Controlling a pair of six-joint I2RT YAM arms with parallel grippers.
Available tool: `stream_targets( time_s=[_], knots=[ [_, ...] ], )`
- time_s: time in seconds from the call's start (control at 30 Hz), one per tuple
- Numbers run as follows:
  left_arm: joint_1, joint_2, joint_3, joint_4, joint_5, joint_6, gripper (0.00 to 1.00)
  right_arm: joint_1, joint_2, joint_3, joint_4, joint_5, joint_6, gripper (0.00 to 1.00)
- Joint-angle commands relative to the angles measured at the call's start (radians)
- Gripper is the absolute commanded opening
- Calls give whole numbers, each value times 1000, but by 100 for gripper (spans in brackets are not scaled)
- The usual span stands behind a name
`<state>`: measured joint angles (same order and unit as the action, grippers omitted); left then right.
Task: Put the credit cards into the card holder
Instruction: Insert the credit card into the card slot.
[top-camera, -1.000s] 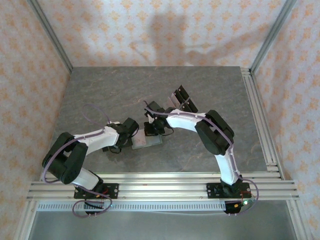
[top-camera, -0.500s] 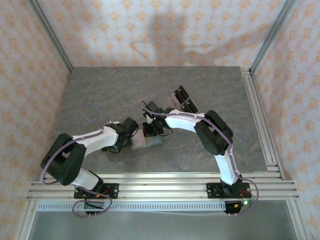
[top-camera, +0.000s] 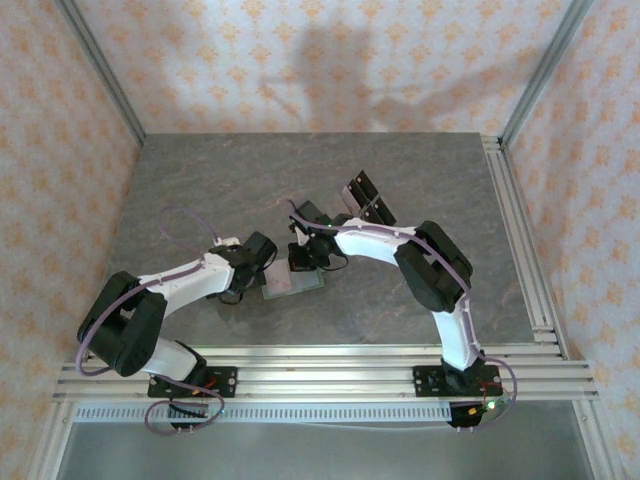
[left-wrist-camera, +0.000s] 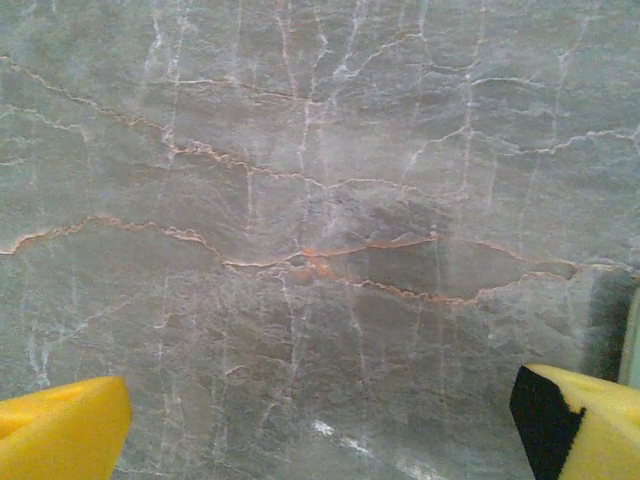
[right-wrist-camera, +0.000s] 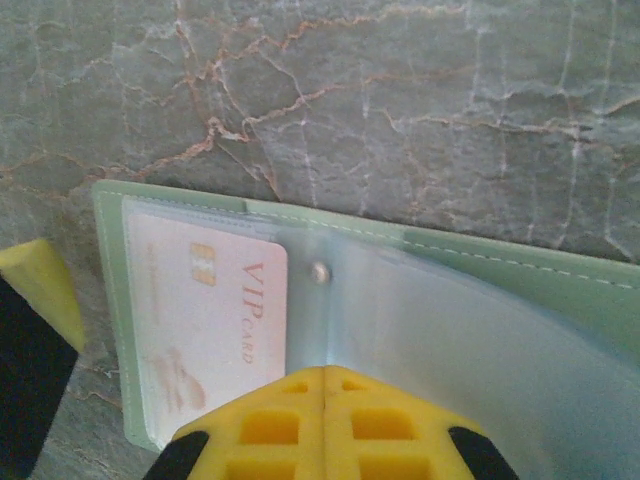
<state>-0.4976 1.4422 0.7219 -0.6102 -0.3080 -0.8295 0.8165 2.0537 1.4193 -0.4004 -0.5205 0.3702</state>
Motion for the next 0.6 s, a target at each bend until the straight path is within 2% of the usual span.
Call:
stream_targets(
  time_s=[0.0, 0.57],
  knots=[
    [-6, -15, -4, -39, -70, -37, 100, 4, -15, -16, 0, -2, 13, 0],
    [-5, -50, -32, -35, -83, -62, 100, 34, 55, 48, -17, -32, 14, 0]
  ],
)
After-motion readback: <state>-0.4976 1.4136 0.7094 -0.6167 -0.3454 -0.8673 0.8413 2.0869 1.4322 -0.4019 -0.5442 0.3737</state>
